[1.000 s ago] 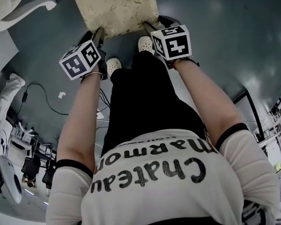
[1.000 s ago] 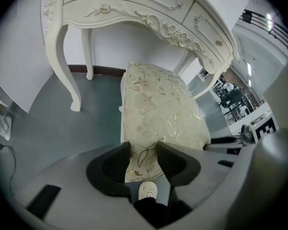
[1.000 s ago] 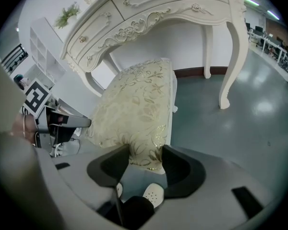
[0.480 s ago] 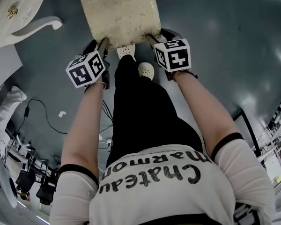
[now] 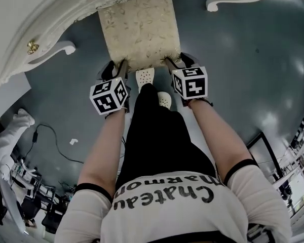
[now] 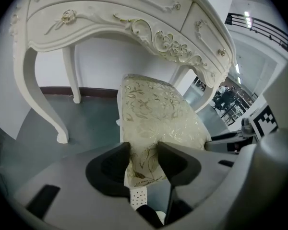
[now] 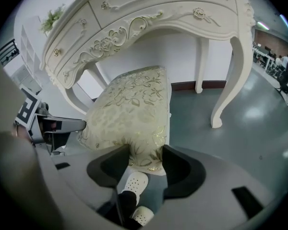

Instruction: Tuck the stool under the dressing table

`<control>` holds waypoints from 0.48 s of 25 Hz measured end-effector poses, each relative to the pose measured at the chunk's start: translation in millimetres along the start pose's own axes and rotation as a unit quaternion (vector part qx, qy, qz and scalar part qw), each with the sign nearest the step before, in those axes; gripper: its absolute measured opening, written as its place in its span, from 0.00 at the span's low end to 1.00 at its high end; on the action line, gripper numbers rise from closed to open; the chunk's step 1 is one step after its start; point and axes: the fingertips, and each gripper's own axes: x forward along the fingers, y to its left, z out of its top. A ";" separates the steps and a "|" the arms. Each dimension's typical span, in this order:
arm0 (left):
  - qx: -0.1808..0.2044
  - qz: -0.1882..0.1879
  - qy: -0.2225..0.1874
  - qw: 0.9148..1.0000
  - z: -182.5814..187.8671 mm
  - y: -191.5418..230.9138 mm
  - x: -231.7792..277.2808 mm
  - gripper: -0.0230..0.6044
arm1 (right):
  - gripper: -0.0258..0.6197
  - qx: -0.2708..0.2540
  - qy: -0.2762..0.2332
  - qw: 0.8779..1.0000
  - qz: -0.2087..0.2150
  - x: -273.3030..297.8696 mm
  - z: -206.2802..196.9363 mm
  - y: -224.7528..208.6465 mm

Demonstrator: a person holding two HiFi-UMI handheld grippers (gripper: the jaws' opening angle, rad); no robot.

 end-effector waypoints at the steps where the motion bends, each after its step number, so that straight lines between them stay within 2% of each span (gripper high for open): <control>1: 0.005 0.003 -0.004 1.000 5.3 2.4 2.2 0.34 | 0.40 0.003 -0.003 1.000 -0.003 2.7 4.2 0.4; 6: 0.027 0.005 -0.028 0.999 38.1 17.9 14.7 0.34 | 0.40 0.015 -0.027 0.999 -0.012 17.3 32.0 6.3; 12: 0.038 -0.012 -0.064 0.997 79.6 31.8 20.3 0.34 | 0.40 0.019 -0.065 0.997 -0.023 25.2 70.6 13.4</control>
